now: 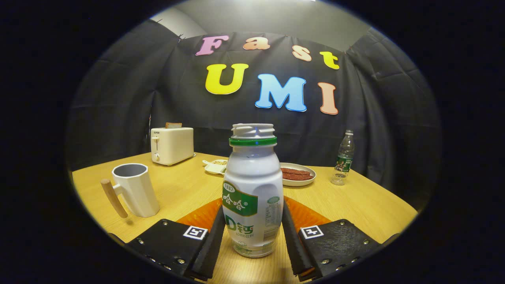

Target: Take the bottle from table, then pour the juice into the cup, finally place the bottle on the coaster

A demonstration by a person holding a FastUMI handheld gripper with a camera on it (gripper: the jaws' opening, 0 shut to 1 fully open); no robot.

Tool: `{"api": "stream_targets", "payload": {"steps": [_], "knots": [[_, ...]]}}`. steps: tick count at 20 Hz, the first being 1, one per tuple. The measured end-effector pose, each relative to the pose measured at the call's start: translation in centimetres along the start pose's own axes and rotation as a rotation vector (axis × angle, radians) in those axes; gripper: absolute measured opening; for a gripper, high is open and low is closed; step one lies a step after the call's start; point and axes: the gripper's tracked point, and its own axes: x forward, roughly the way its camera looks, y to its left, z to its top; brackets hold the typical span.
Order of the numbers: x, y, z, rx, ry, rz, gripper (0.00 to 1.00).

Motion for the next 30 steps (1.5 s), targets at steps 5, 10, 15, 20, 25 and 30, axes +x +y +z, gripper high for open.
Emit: {"api": "stream_targets", "payload": {"steps": [5, 10, 15, 20, 25, 30], "knots": [[-0.2, 0.9, 1.9, -0.165, -0.021, -0.049, 0.71], [-0.4, 2.9, 3.9, -0.375, -0.025, -0.072, 0.71], [0.5, 5.3, 4.3, -0.609, 0.017, -0.081, 0.71], [0.7, 6.7, 5.3, -0.78, 0.011, -0.103, 0.71], [0.9, 6.8, 6.4, -0.932, 0.008, -0.167, 0.71], [0.9, 8.0, 6.2, -1.04, 0.002, -0.173, 0.71]]}}
